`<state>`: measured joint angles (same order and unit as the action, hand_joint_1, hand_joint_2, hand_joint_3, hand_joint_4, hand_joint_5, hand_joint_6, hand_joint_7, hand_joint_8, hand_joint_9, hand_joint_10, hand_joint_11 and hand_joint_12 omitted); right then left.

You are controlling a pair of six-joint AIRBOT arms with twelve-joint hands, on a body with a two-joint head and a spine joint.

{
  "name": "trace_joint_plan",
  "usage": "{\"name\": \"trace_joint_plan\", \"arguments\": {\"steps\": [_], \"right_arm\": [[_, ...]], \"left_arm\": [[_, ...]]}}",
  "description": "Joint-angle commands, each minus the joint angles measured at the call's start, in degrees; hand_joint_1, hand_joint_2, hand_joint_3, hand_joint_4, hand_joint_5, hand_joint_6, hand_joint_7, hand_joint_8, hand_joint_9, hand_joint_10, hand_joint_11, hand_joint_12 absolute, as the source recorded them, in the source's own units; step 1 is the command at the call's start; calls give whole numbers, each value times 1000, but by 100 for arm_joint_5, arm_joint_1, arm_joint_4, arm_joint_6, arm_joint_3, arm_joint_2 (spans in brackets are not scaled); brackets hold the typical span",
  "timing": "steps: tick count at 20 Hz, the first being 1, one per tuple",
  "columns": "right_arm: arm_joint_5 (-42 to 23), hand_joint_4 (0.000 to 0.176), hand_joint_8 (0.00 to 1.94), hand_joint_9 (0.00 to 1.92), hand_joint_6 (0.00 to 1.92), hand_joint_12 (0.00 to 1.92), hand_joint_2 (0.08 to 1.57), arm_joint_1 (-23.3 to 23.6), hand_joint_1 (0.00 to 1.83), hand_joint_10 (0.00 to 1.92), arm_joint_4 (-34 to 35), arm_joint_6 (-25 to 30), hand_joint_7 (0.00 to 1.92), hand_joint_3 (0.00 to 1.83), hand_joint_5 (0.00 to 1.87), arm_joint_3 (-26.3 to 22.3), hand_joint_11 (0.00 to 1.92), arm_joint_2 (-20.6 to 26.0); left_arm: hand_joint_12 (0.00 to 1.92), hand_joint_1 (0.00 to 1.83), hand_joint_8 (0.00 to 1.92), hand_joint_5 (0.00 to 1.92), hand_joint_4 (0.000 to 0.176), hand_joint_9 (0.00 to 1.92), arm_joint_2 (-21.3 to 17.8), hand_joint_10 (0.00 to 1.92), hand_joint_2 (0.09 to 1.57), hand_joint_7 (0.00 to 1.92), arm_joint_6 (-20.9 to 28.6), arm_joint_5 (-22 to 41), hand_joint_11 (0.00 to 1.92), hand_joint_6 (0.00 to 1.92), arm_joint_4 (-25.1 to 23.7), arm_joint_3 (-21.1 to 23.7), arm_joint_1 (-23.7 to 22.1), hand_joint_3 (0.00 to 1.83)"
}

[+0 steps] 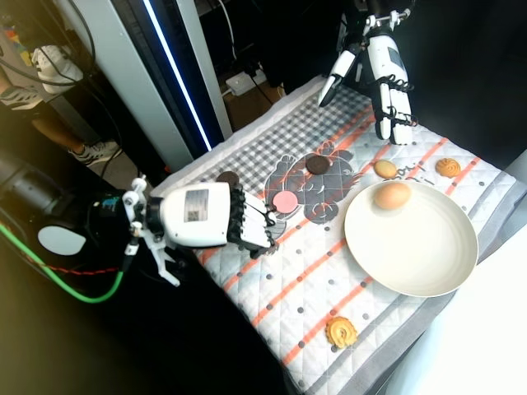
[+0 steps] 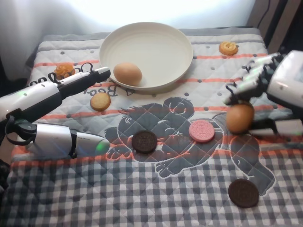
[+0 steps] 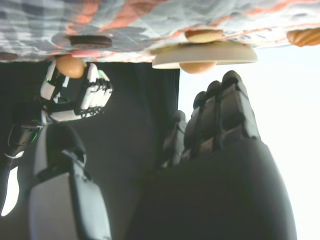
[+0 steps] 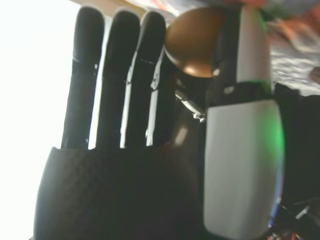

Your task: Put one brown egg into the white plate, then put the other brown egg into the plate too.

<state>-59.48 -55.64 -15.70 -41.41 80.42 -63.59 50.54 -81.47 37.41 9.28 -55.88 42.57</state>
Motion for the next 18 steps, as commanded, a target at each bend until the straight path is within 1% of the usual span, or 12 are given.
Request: {"name": "trace_joint_plan", "arguments": {"steps": [1,4,6,9,10,11,12,13,14,16,17,18], "right_arm": [[-683,0,869,893,1112,1216,1109,206,1371,1129,240,-7,1020,0,932,111,676,-111],[-492,0,771,969,1048,1195,1085,832,1381,1063,234,-7,1087,0,943,659,779,-583],[-191,0,692,979,979,1469,1069,1319,1277,1115,144,-7,1176,0,975,1102,880,-971],[478,8,776,970,873,1278,1062,1889,1248,791,-93,-7,1149,1,1034,1861,704,-1606],[745,24,710,960,870,1188,1055,2059,1248,638,-193,-7,1169,0,1056,2142,465,-1852],[998,26,663,1006,901,1266,1053,2172,1248,610,-299,-7,1177,0,1055,2322,550,-2008],[1180,20,778,1026,833,1446,1056,2241,1247,852,-373,-7,1145,0,1065,2461,759,-2126],[1362,0,857,1016,824,1491,1065,2293,1245,971,-444,-7,1125,1,1041,2588,801,-2210],[1463,0,900,980,841,1532,1076,2320,1242,1024,-463,-7,1111,1,1012,2659,785,-2257],[1513,0,382,743,151,1436,966,2335,979,808,-472,-7,878,0,834,2694,507,-2275],[1513,81,39,483,5,1187,884,2335,710,259,-491,-7,538,0,425,2681,148,-2275],[1511,81,39,483,5,1187,884,2335,710,259,-504,-7,538,0,425,2644,148,-2275]], "left_arm": [[0,651,0,0,176,5,-47,2,858,0,32,710,0,0,6,-2,-20,0],[0,590,0,0,176,0,-50,0,880,0,32,719,0,0,-2,1,-21,8],[0,604,0,0,176,0,-87,0,871,0,32,729,0,0,-36,13,-19,2],[0,615,0,0,176,0,-112,0,864,0,32,757,0,0,-70,17,-13,0],[0,661,0,0,176,0,-114,0,847,0,32,756,0,0,-106,17,-16,0],[0,668,0,0,176,3,-120,1,848,0,32,758,0,0,-145,17,-25,0],[0,658,0,0,176,11,-125,4,850,0,32,772,0,0,-176,19,-36,0],[0,660,0,0,176,20,-128,8,850,0,32,794,0,0,-215,19,-56,0],[0,674,1,0,176,23,-132,8,847,4,32,818,0,0,-249,18,-87,0],[0,654,3,0,176,26,-139,8,848,7,32,874,0,0,-310,21,-147,0],[0,646,0,0,176,10,-159,0,845,3,32,916,0,0,-325,36,-161,0],[0,646,0,0,176,10,-188,0,845,3,32,971,0,0,-327,55,-162,0]]}}
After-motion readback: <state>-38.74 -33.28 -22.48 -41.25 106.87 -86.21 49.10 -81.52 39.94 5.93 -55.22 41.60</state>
